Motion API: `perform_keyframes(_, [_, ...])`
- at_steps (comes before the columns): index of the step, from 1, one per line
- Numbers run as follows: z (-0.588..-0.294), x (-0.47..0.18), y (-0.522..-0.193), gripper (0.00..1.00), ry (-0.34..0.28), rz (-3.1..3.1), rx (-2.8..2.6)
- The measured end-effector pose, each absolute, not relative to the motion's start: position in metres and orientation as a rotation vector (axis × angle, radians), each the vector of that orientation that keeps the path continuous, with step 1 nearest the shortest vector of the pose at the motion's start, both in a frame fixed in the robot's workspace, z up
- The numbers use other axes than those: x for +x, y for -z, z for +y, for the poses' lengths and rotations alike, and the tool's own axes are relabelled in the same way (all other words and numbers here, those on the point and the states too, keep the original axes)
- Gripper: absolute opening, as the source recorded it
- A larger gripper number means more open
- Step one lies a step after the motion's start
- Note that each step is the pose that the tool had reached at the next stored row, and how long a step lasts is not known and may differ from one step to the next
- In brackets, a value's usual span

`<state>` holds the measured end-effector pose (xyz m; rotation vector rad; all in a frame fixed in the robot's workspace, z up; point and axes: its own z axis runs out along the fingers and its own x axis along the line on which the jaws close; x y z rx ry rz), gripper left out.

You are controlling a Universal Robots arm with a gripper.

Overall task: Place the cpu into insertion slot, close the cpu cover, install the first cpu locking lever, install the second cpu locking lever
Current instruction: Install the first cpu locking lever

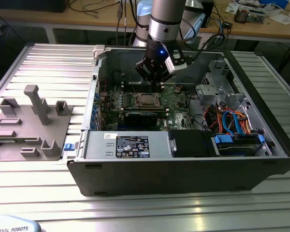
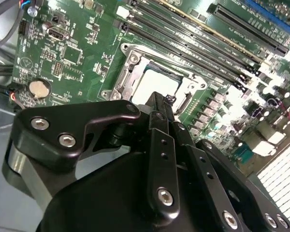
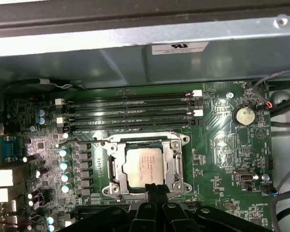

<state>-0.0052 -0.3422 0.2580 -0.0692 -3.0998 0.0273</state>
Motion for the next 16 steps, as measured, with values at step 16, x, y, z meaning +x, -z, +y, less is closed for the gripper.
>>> perform_keyframes(16, [-0.3422,-0.0052,-0.2580,0.11,-0.031,-3.099,0.118])
